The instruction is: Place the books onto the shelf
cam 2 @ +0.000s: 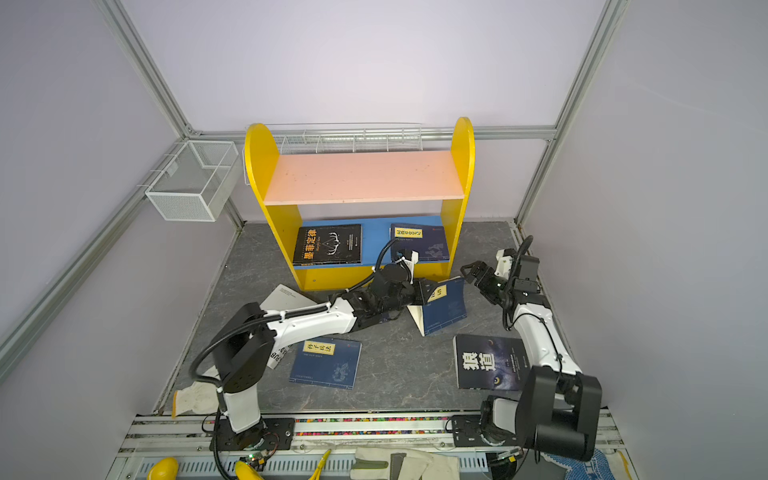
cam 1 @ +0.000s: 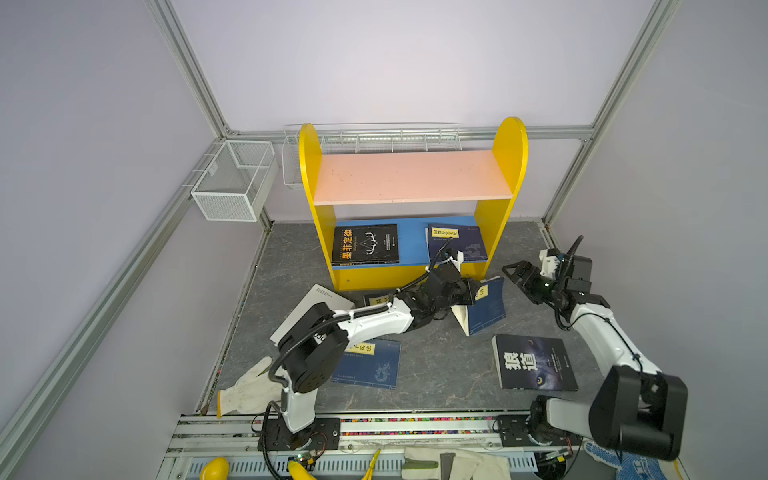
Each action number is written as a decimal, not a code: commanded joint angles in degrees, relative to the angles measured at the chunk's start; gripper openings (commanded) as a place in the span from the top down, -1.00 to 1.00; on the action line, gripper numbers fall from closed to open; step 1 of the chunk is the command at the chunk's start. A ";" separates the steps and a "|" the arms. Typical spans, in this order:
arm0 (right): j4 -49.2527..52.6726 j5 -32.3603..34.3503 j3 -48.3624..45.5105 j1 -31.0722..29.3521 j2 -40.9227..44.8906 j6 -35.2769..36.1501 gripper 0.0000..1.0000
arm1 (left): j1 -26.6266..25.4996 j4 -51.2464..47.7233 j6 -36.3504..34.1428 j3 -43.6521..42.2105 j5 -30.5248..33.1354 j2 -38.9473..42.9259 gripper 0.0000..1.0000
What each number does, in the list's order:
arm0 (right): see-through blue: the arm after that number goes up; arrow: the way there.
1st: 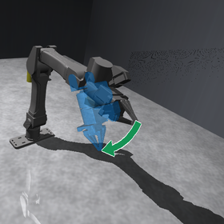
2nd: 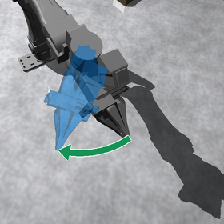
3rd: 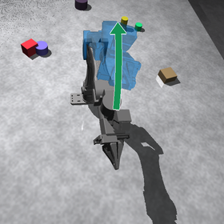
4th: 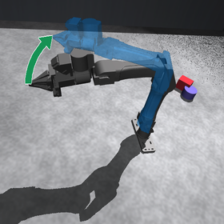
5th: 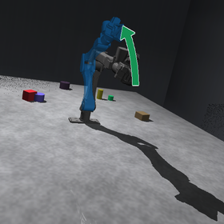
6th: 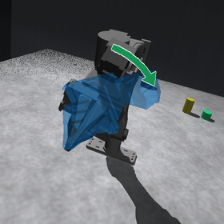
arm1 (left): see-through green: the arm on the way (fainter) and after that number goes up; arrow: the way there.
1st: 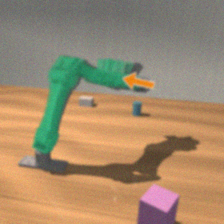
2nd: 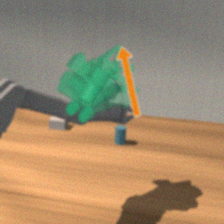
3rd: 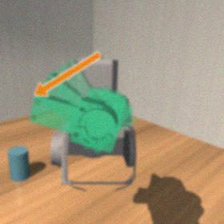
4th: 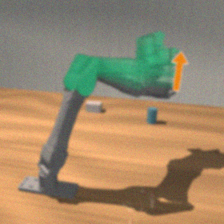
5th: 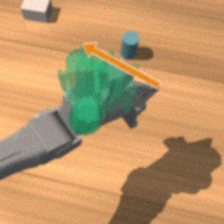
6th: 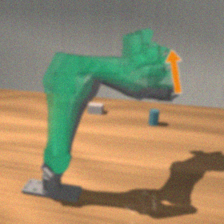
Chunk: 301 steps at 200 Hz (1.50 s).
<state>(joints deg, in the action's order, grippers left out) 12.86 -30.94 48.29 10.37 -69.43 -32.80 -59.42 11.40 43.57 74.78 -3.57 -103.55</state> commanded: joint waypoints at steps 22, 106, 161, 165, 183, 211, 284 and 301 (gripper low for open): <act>7.14 -7.64 1.66 0.18 14.92 -1.74 -0.77 | 1.72 -3.95 -6.05 -4.10 -4.83 15.18 1.00; 1.28 -25.54 4.89 -0.83 31.73 -11.00 -0.78 | 7.44 -5.48 -6.42 1.51 -13.86 29.18 1.00; -2.70 -24.58 3.48 -3.71 32.10 -13.59 -0.83 | 7.83 0.37 -2.61 2.68 -19.70 29.47 1.00; -2.59 -24.40 3.54 -3.86 31.95 -13.32 -0.84 | 7.80 1.05 -2.08 2.50 -20.13 29.35 1.00; -2.97 -23.95 3.64 -4.31 31.02 -12.91 -0.96 | 7.95 3.96 0.62 1.78 -22.12 28.69 1.00; -7.78 -23.67 3.52 -4.68 30.25 -15.37 -0.57 | 8.12 5.04 1.96 1.68 -23.23 27.74 1.00; -19.16 -23.99 -0.17 -6.73 30.01 -25.17 0.14 | 9.99 9.17 5.58 1.06 -24.33 24.69 1.00; -18.59 -23.91 -0.17 -7.19 30.65 -25.13 0.24 | 10.88 11.00 7.04 1.39 -25.14 23.60 1.00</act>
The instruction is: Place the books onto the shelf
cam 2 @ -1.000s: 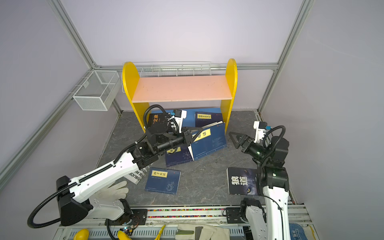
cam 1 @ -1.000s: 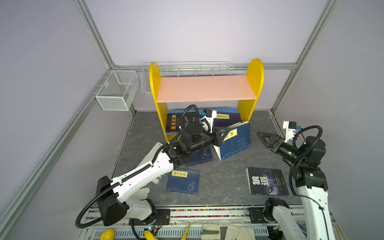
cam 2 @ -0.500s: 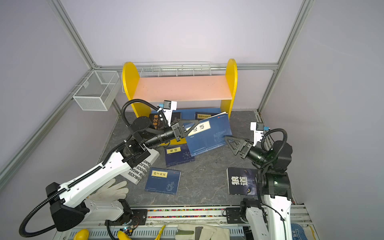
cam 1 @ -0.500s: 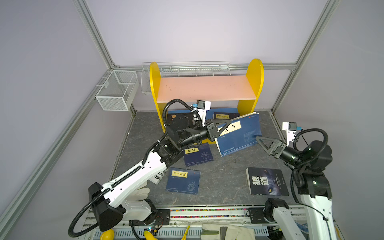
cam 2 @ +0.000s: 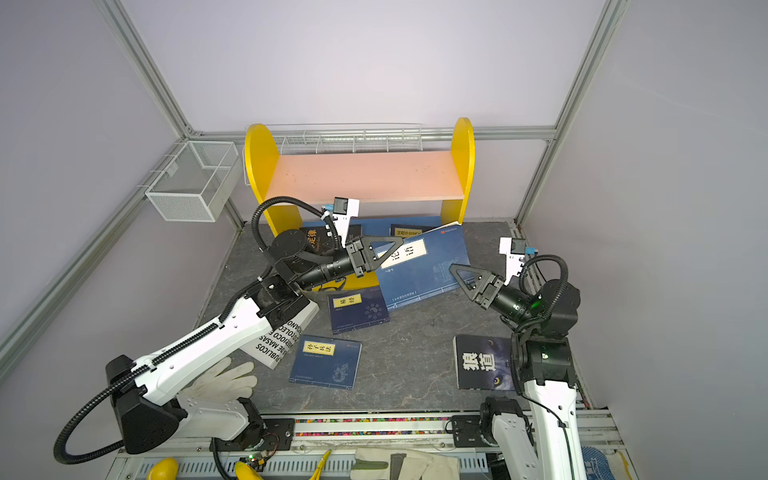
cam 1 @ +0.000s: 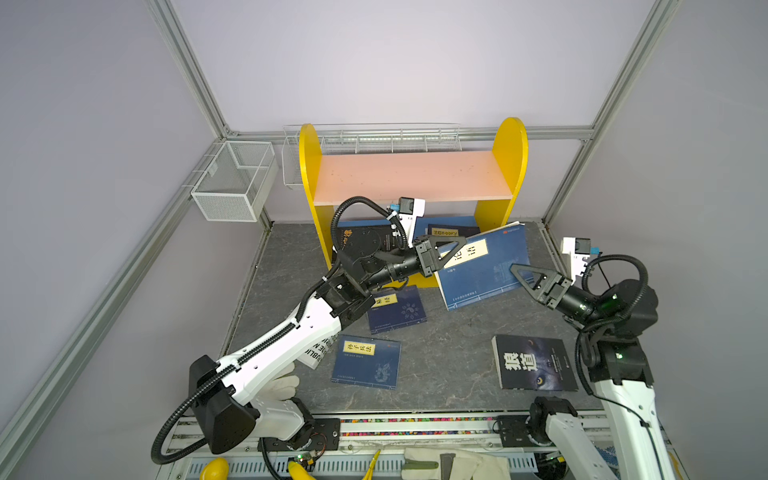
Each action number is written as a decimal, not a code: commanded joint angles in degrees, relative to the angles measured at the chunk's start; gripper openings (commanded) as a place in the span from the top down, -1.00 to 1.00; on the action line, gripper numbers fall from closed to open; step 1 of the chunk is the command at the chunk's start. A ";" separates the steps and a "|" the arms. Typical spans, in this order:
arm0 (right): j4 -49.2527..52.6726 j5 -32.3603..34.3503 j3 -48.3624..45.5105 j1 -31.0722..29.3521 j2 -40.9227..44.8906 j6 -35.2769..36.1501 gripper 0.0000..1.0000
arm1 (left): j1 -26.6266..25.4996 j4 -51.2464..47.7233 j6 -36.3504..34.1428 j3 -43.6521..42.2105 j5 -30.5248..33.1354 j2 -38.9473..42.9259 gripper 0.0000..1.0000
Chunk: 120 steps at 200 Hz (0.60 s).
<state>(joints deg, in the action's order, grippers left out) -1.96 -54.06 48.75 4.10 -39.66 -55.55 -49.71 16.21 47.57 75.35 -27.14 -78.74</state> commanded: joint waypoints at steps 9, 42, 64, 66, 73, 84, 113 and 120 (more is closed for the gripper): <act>-3.23 -0.59 -0.59 -0.94 1.15 -2.29 0.28 | 1.44 7.25 3.90 0.97 -2.15 -1.86 1.00; -0.08 0.90 0.35 -1.07 1.93 -1.12 0.44 | 1.59 7.24 3.77 1.52 -1.50 -2.90 1.00; 2.72 2.29 1.16 -1.02 1.54 0.24 0.56 | 1.64 5.85 3.36 1.72 -0.26 -2.44 1.00; 2.87 2.36 1.21 -1.02 1.48 0.26 0.56 | 1.57 5.68 3.29 1.83 -0.19 -2.42 1.00; 3.13 2.78 1.18 -1.02 1.18 0.19 0.61 | 1.64 4.82 2.87 1.97 0.37 -2.22 1.00; 3.58 3.31 1.26 -1.07 0.75 0.13 0.72 | 1.63 3.23 1.65 2.33 1.19 -1.71 0.82; 4.47 5.48 1.20 -1.04 0.20 0.16 0.82 | 1.64 -3.06 -2.96 1.86 6.85 1.53 0.44; 5.12 6.26 1.22 -1.05 0.28 0.41 0.83 | 1.70 -4.76 -4.24 1.19 9.25 2.91 0.39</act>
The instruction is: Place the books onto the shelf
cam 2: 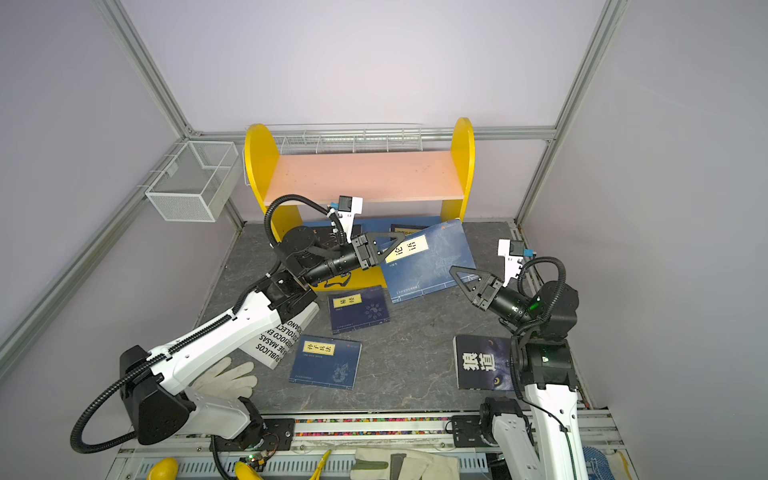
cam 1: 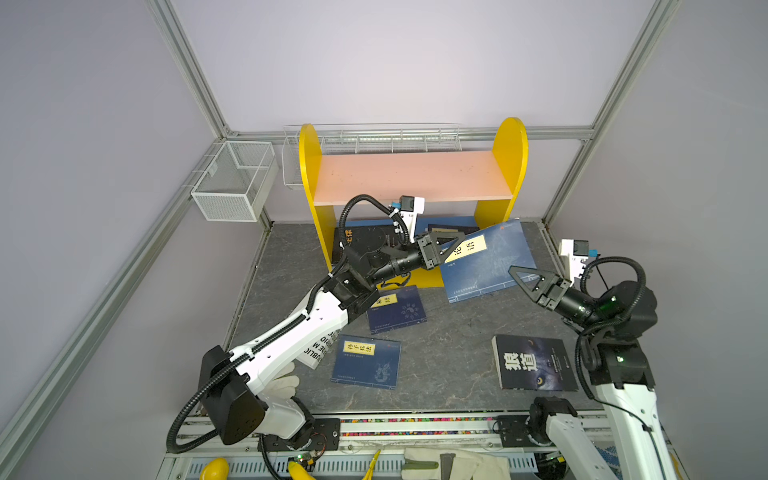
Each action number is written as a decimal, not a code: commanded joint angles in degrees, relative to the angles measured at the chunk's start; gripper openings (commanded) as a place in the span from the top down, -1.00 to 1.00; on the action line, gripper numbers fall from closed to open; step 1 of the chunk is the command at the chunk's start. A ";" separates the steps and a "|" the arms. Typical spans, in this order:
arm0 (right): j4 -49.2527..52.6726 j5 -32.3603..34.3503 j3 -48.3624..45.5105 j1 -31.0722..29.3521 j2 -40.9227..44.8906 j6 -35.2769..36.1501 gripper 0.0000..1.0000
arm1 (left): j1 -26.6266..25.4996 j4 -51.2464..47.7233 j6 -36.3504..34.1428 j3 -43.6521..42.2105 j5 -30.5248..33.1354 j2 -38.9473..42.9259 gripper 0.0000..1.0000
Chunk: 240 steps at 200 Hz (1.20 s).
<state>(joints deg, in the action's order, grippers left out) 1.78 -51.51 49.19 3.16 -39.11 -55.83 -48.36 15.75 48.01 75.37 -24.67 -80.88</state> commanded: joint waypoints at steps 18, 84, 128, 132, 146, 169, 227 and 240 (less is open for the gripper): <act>1.47 5.30 0.74 -0.08 -0.08 0.40 0.88 | 0.63 -7.83 -7.62 -1.57 13.02 8.98 0.21; -1.25 5.72 0.82 -0.14 -2.33 -2.48 0.86 | 1.04 -15.65 -6.36 -11.98 14.48 16.03 -0.55; -1.24 5.70 0.81 -0.09 -2.80 -2.18 0.82 | 1.05 -6.85 1.69 -14.47 0.07 8.68 -0.76; -0.98 5.71 0.82 -0.10 -2.78 -2.03 0.82 | 0.99 -6.11 2.35 -14.47 -0.72 7.77 -0.77; -0.07 5.76 2.73 -0.16 -2.69 -1.48 0.81 | 1.04 -2.85 4.85 -14.64 -2.81 5.01 -0.78; 0.46 5.52 3.08 -0.13 -2.52 -1.03 0.80 | 1.01 6.17 9.60 -14.17 -7.07 0.72 -0.78; 0.27 5.70 2.72 -0.17 -2.45 -0.86 0.78 | 0.99 31.52 23.87 -13.68 -12.49 -7.30 -0.23; -0.51 5.80 2.43 -0.21 -2.72 -0.94 0.77 | 0.98 34.71 26.27 -13.50 -13.19 -8.86 -0.01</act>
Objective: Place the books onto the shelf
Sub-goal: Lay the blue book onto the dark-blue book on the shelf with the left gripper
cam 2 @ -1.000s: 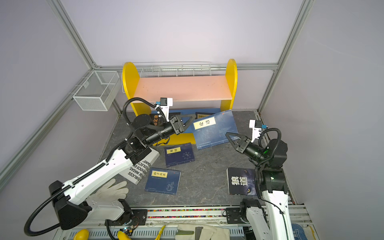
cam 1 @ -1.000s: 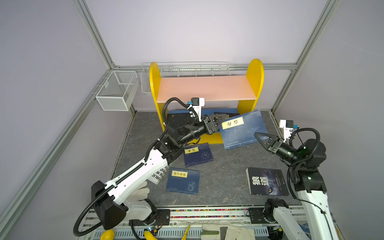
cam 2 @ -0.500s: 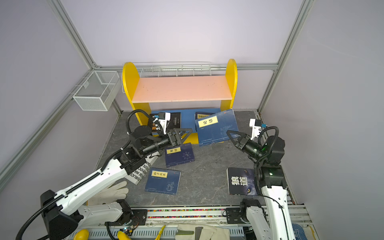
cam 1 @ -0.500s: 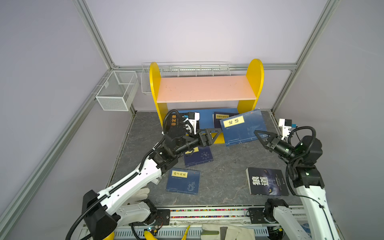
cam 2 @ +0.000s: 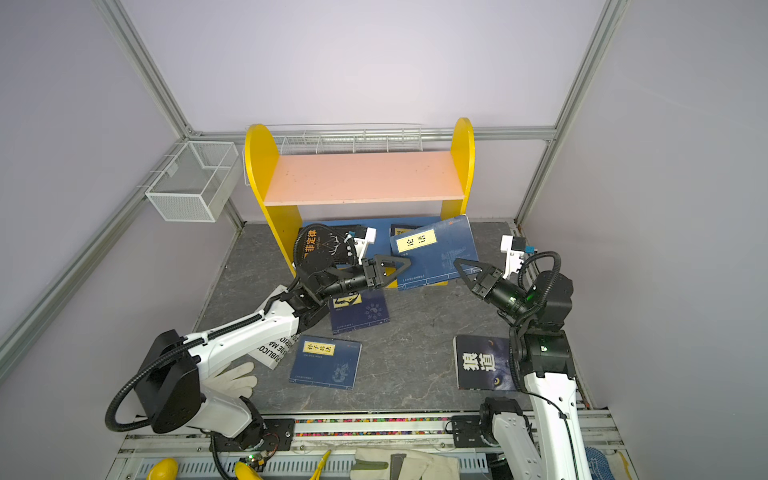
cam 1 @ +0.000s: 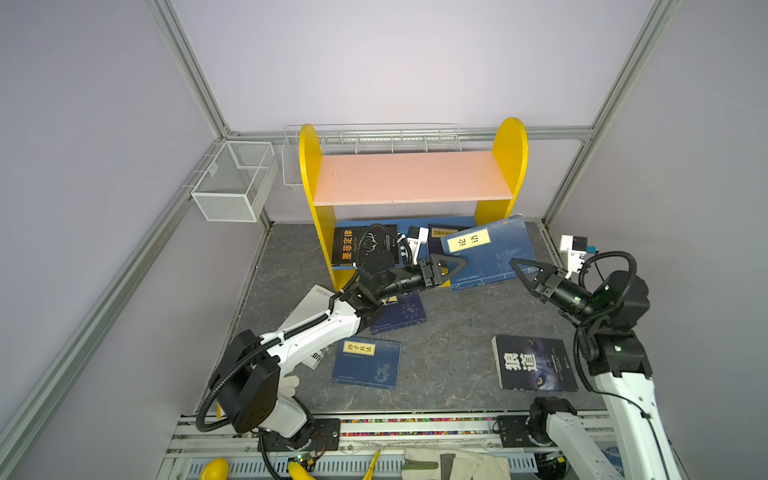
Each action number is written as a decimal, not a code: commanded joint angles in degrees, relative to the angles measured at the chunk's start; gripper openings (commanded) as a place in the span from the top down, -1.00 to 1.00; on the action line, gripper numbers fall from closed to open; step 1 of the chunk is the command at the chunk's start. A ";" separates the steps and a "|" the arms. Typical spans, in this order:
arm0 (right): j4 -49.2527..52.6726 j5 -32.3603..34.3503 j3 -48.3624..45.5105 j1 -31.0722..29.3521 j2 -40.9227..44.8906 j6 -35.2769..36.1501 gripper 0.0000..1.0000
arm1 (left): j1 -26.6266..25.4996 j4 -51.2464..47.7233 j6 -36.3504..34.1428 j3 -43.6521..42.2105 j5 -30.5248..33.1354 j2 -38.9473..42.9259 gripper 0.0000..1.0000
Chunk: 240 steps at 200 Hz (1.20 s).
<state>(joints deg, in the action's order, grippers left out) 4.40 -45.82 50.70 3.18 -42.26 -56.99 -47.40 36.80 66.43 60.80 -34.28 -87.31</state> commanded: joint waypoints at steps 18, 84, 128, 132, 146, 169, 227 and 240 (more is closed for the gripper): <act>-3.78 0.47 0.72 -0.21 0.00 0.21 0.76 | -0.02 14.98 9.05 1.04 -3.48 -3.61 0.36; 8.67 6.72 1.54 -0.26 -2.34 8.82 -0.22 | 0.95 -0.56 -1.76 -0.96 3.08 1.55 1.00; 19.68 14.86 3.06 -0.20 -4.49 16.78 -0.82 | 5.42 -18.65 -12.89 -1.31 6.38 5.93 1.00; 19.91 15.17 3.05 -0.21 -4.79 16.89 -0.83 | 6.09 -22.11 -14.81 -0.23 6.57 5.80 1.00; 20.11 15.59 3.09 -0.27 -6.12 17.44 -0.86 | 8.37 -30.36 -20.70 3.13 7.45 4.84 1.00; 20.29 15.33 3.62 -0.24 -8.23 18.10 -0.91 | 10.74 -34.14 -24.48 7.73 5.88 1.38 1.00; 20.42 16.25 4.86 -0.06 -10.71 19.55 -0.93 | 13.07 -23.51 -20.37 13.25 -0.26 -9.87 1.00; 20.86 16.21 5.44 -0.06 -11.41 19.97 -0.93 | 13.20 -23.83 -21.00 16.26 -0.93 -12.58 1.00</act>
<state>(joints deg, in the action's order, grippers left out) 24.95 -30.24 53.95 3.16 -52.82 -39.13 -34.74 8.91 46.61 71.00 -32.10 -96.36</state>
